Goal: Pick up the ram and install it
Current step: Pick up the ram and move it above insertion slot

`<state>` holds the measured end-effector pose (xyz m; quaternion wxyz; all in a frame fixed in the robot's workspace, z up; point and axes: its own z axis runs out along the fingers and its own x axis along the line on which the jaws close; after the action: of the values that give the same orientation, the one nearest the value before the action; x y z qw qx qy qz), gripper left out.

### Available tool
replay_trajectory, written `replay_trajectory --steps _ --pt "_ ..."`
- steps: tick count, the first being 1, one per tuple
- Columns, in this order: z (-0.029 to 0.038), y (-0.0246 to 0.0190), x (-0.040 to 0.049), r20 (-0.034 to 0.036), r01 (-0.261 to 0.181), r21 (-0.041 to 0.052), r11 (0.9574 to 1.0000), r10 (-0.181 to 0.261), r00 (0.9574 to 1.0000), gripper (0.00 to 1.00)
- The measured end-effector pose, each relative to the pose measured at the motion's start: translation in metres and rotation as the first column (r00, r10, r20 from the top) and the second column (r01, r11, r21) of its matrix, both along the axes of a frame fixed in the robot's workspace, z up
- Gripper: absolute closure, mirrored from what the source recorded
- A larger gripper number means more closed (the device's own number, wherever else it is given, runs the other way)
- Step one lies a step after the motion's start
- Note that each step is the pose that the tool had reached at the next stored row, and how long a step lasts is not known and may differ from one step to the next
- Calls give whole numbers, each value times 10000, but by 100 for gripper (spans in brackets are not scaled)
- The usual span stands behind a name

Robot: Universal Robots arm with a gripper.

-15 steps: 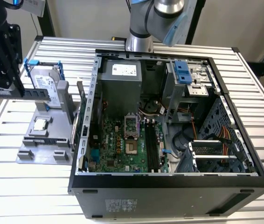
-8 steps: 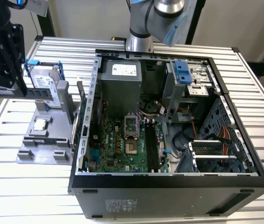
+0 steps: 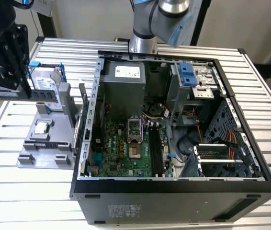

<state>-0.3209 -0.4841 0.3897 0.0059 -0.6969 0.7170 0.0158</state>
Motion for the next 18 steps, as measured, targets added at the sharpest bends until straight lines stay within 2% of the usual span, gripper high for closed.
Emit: replay_trajectory --steps 18 --pt "-1 13 180 1 -12 1 10000 12 10000 100"
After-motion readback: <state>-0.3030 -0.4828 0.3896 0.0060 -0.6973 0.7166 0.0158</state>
